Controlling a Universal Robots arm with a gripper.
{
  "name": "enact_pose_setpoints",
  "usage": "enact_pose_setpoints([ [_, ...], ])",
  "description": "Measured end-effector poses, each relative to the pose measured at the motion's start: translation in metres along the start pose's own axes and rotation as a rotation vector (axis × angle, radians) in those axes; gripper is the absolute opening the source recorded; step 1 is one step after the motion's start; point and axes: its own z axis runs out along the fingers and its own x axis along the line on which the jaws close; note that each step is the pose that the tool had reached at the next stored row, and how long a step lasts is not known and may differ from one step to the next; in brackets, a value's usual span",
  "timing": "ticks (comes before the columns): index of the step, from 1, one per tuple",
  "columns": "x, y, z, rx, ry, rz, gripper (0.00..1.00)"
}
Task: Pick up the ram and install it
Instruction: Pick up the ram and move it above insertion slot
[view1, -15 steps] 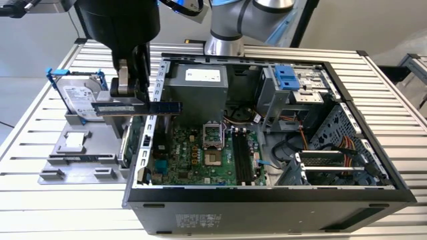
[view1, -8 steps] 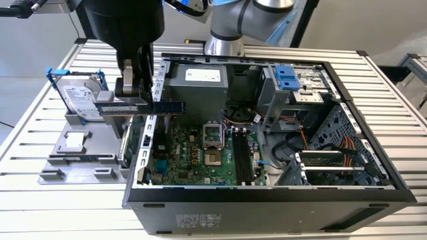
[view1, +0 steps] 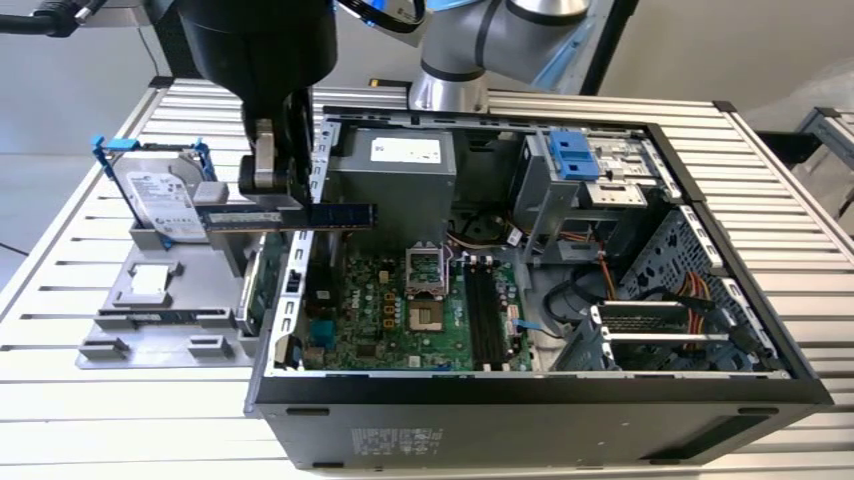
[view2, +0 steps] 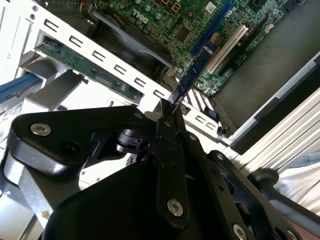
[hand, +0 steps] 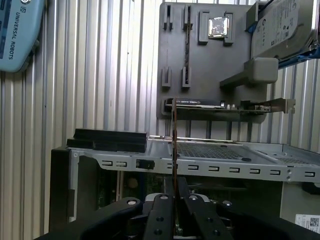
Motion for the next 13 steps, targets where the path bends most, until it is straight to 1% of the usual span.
enact_pose_setpoints([
  [13,0.0000,-0.0076,-0.0001,0.0000,-0.0001,0.000,0.00],
])
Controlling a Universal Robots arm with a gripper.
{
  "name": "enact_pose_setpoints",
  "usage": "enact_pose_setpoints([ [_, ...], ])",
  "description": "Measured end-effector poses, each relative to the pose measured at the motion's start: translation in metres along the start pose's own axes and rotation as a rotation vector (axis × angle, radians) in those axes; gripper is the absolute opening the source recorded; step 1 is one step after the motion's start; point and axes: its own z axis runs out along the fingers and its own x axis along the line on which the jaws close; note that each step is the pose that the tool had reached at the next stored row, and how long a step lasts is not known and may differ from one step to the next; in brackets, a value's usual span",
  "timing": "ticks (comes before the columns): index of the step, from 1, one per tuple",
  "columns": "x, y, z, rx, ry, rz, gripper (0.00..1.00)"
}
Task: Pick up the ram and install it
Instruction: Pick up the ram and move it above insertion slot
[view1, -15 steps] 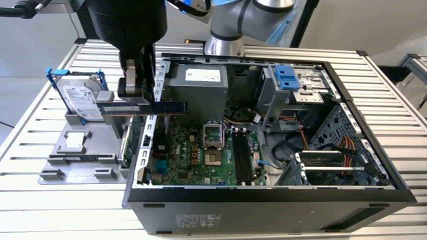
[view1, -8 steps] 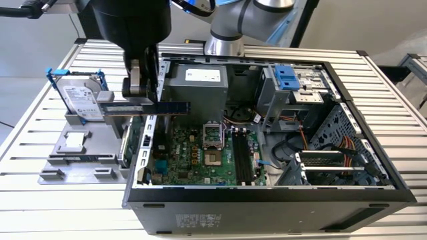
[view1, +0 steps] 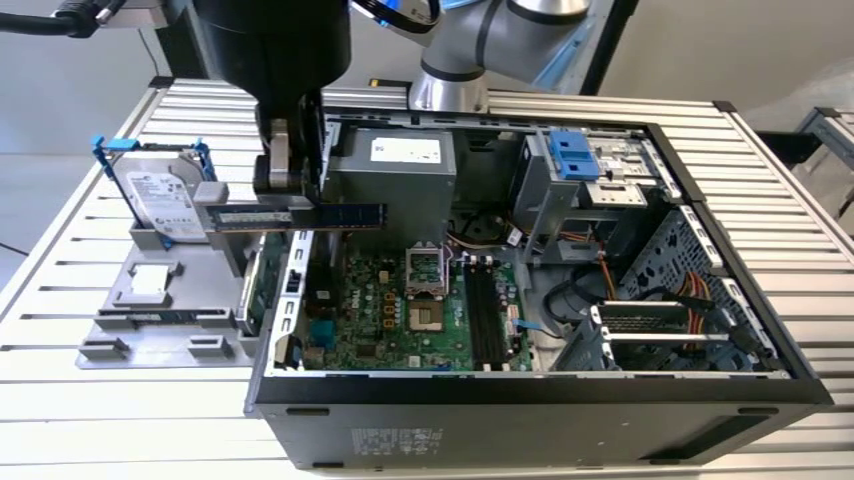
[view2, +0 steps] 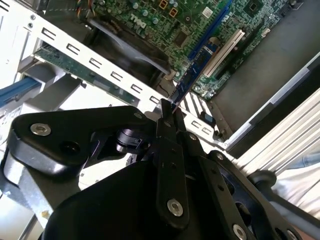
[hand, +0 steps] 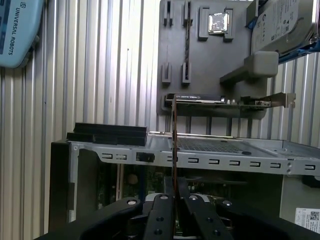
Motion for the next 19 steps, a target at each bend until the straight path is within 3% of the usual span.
enact_pose_setpoints([
  [19,-0.0001,-0.0101,-0.0002,0.0000,0.0000,0.000,0.00],
])
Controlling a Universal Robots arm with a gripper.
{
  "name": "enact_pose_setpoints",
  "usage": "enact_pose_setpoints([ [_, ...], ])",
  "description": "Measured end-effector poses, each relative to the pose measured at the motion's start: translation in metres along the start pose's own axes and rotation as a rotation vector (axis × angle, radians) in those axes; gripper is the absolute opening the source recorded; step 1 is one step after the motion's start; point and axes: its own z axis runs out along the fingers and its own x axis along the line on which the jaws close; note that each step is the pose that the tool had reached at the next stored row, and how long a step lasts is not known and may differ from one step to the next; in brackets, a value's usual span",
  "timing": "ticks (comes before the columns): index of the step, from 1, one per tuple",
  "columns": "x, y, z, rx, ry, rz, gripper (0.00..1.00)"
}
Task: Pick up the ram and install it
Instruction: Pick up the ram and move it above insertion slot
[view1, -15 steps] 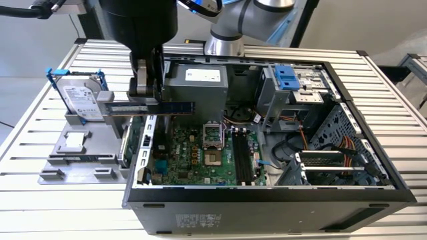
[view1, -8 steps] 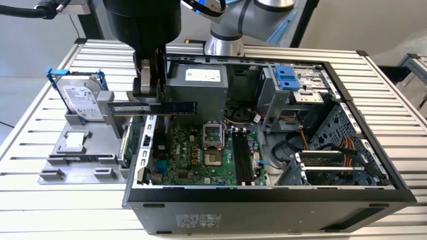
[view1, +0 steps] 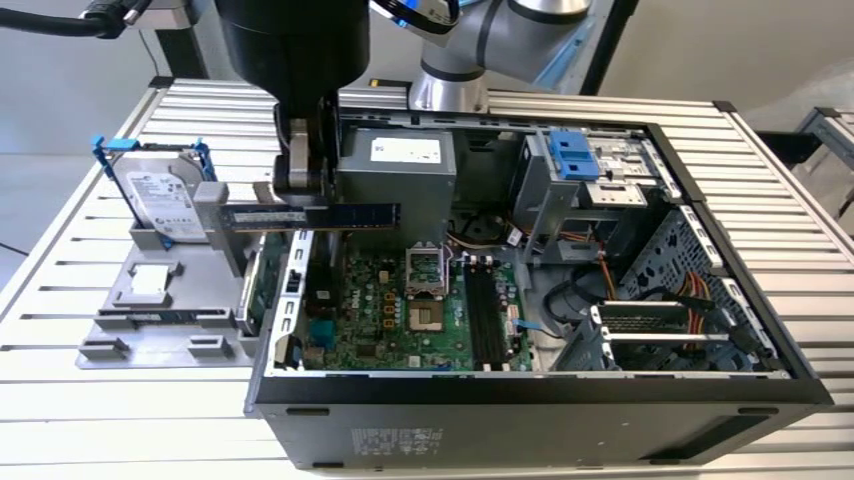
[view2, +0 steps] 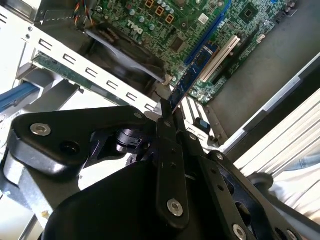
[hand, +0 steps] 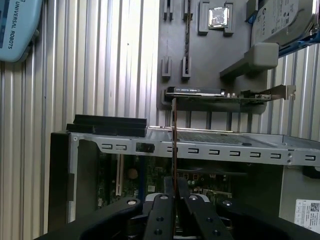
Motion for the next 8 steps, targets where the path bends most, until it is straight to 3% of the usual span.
enact_pose_setpoints([
  [8,-0.0007,-0.0039,-0.0001,0.0000,0.0000,0.000,0.00],
])
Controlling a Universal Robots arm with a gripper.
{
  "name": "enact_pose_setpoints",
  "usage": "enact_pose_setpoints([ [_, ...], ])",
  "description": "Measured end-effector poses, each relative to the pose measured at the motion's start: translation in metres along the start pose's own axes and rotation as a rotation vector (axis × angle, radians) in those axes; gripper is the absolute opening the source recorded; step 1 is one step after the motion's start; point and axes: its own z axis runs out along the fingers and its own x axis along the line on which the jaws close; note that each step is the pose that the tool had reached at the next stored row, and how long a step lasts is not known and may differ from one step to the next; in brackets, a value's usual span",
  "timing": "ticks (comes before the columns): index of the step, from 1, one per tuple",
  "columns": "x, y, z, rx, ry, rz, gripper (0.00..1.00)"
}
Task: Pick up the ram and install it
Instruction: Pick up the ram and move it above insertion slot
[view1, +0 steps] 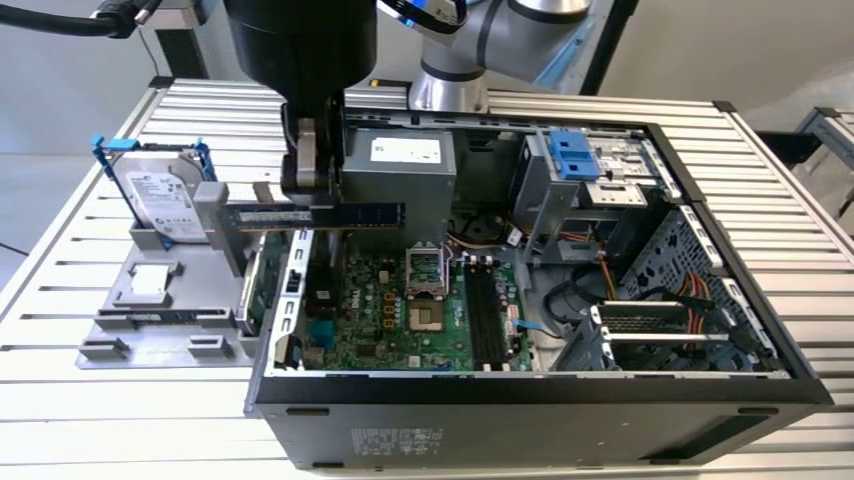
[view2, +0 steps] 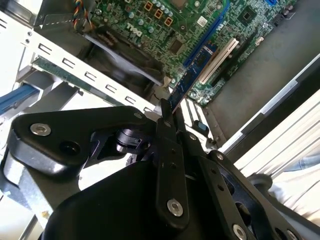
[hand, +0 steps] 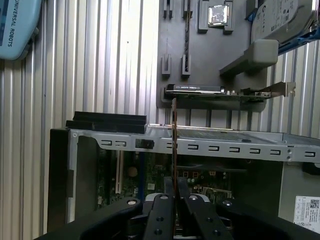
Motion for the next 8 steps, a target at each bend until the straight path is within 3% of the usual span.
enact_pose_setpoints([
  [8,-0.0005,-0.0040,-0.0001,0.0000,0.0000,0.000,0.00],
])
